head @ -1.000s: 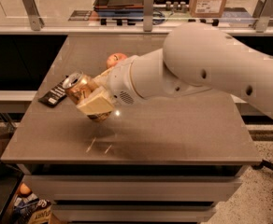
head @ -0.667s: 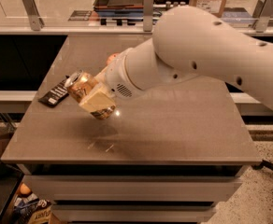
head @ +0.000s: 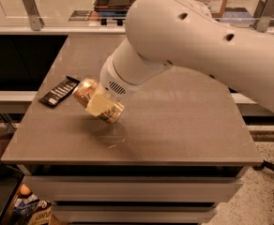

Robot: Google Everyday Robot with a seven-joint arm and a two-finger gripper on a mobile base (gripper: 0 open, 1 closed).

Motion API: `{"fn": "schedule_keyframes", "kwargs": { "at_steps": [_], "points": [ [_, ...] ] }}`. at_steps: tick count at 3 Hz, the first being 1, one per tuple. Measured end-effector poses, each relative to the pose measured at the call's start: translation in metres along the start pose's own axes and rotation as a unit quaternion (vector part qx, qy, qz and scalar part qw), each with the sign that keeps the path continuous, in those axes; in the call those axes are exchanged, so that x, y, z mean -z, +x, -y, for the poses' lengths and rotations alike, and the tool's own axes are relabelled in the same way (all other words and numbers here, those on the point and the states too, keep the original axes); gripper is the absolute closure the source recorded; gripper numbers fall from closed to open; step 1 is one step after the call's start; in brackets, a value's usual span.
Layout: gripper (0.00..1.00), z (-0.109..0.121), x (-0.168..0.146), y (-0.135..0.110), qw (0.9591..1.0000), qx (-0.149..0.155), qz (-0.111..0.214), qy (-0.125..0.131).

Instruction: Knock orange can over

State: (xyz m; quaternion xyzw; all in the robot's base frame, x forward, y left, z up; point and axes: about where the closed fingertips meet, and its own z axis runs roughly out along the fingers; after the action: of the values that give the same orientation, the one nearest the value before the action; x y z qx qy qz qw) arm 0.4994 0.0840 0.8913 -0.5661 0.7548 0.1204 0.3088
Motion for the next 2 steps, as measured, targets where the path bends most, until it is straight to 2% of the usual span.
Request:
{"fn": "schedule_keyframes", "kwargs": {
  "at_steps": [1, 2],
  "points": [
    [1.0, -0.004, -0.009, 0.009, 0.998, -0.012, -0.061, 0.013],
    [1.0, -0.006, -0.022, 0.016, 0.9924, -0.016, -0.12, 0.02]
  ]
}}
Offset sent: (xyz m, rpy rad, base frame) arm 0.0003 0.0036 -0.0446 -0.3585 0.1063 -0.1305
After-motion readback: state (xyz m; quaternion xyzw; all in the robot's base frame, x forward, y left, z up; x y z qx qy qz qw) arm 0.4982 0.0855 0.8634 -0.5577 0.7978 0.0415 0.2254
